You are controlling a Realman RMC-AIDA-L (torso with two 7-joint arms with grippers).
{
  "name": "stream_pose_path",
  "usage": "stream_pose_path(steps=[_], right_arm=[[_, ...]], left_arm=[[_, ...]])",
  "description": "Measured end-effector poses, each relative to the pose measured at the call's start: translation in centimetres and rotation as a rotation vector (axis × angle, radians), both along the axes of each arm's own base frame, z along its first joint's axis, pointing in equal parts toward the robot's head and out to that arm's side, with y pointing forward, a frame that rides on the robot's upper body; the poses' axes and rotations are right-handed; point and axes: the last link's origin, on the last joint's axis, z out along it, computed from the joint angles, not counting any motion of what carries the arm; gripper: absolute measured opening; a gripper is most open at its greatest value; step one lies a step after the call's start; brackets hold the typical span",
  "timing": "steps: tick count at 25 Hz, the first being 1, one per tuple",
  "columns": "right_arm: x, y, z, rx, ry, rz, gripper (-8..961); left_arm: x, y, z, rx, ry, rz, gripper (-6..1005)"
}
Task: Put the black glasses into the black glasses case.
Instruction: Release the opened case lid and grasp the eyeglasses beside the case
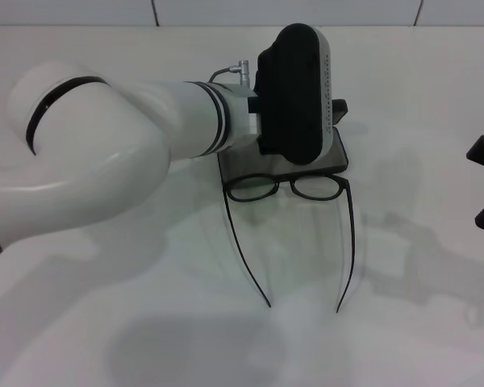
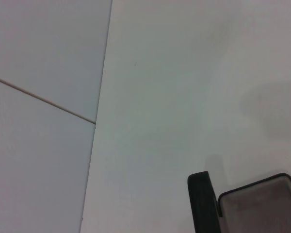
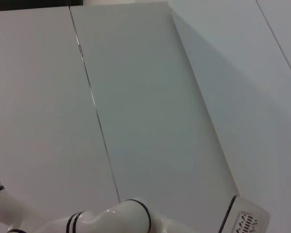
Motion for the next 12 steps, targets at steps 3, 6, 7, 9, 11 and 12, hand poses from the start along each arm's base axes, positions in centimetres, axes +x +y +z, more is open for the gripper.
stream_pose_path(steps=[3,6,7,9,11,12], right_arm=[[0.02,-0.05,-0.01,-0.001,0.001,0.000,847],[0.07,-0.12,0.00,-0.001,0.001,-0.002,847],[0.11,-0.17,0.00,-0.001,0.001,-0.003,846],[0.18,-0.24,0.00,-0.001,0.001,-0.006,846],[0.19,-0.26,0.00,-0.001,0.002,-0.006,845],[0.20,-0.27,0.00,-0.001,0.002,-0.006,845]], left_arm=[[-0.07,-0.09,-0.06,-0.003,0.003,-0.001,255],[-0.09,-0.18,-0.06,-0.004,0.004,-0.003,255],[-0.06,-0.19,-0.05,-0.004,0.003,-0.004,255],[-0.02,-0.31,-0.16,-0.008,0.006,-0.008,255],[0.03,-0.40,-0.23,-0.011,0.008,-0.012,256],[0.07,-0.43,-0.24,-0.012,0.008,-0.014,256]])
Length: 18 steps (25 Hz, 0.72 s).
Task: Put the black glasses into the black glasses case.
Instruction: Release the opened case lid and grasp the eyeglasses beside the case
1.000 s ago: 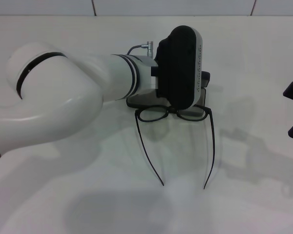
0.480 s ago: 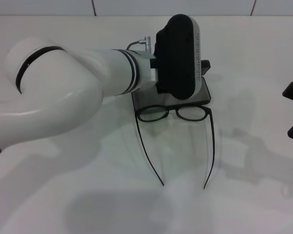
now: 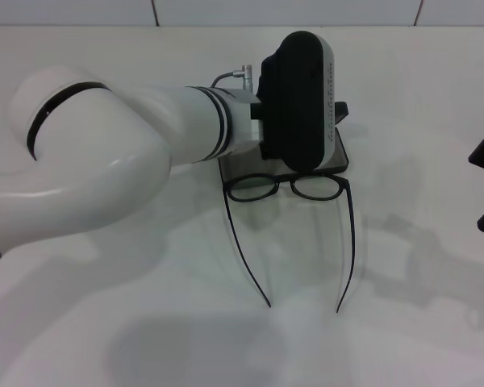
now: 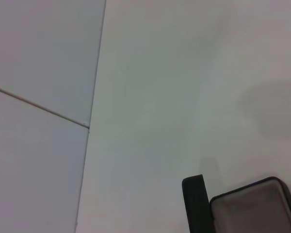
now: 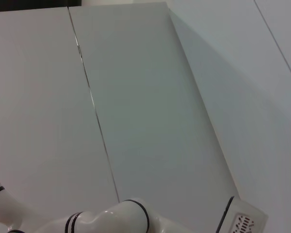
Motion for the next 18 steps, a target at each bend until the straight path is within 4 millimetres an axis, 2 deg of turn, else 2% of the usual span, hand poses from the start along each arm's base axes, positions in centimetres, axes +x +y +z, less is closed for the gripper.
stream_pose_path(steps=[12,15,18], right_arm=[[0.2,0.1,0.1,0.006,-0.005,-0.016,842],[0.3,0.8,0.5,0.011,-0.019,-0.037,842],[-0.2,1.8,1.4,-0.013,-0.085,-0.018,841]], left_arm=[[1.6,-0.6,1.1,0.027,-0.065,-0.039,257],[2.7,-1.2,2.3,0.053,-0.122,-0.055,258],[4.4,-2.1,4.7,0.107,-0.240,-0.063,256]])
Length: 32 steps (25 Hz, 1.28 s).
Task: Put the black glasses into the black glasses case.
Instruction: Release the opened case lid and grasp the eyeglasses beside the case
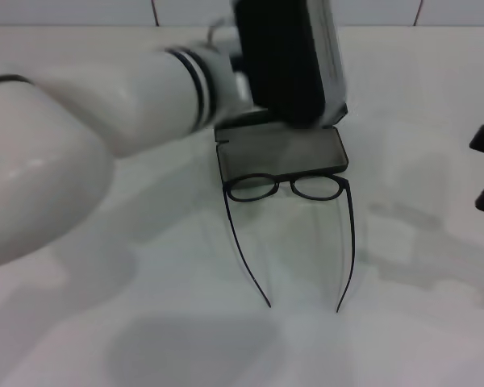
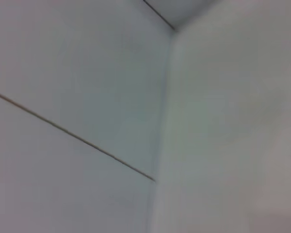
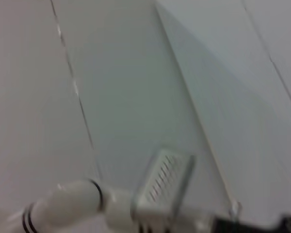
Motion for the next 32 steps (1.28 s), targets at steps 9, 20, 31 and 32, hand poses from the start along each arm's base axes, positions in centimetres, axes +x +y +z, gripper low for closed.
stream_pose_path(steps=[9,20,31,32], right_arm=[[-3.4,3.8,2.6,-0.049,-0.494,-0.035,839],[-12.2,10.2,1.9,-0.140,-0.907,-0.058,840],[-17.4,13.7,-2.2,-0.244,-1.110,0.007,837],[-17.9,13.7,-3.8,-0.238,-1.151,0.044,836]], left_arm=[[1.9,-1.2,8.1,-0.026,-0.568,0.147,248],[-6.6,-2.8,15.0,-0.564,-1.276,0.146,250],[-14.4,-7.7,11.7,-0.627,-1.317,0.149,251],[-14.9,-8.2,11.3,-0.629,-1.304,0.156,251]])
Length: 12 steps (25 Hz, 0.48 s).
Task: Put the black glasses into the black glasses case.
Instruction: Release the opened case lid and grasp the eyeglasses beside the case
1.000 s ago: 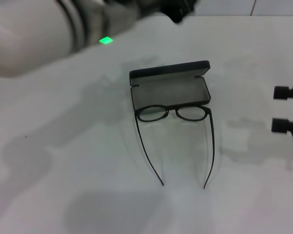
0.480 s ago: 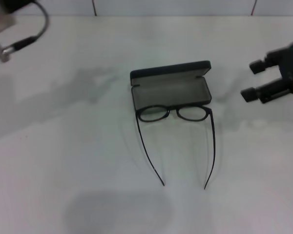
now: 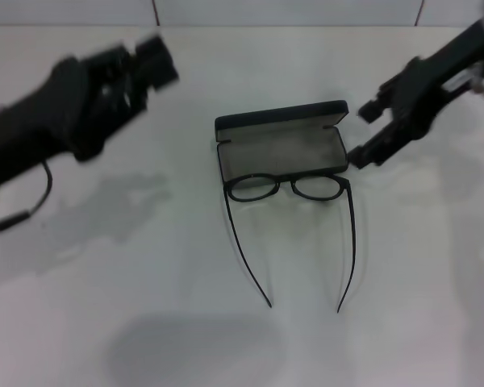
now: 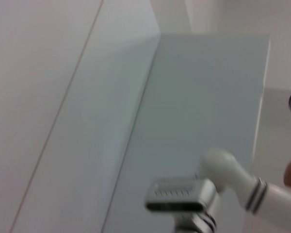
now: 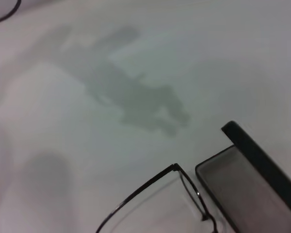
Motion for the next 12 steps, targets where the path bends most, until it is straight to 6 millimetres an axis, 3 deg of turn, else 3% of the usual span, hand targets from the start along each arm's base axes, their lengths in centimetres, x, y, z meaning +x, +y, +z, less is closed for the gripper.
stream_pose_path(steps=[7,12], right_arm=[[-1.1,-0.1,-4.0,-0.014,-0.109,0.131,831],[-1.1,0.0,-6.1,-0.004,-0.167,0.195,683]], left_arm=[[-2.2,-1.9,-1.7,-0.044,0.079,0.004,252],[-3.3,-2.9,-2.6,-0.083,0.130,0.010,253]])
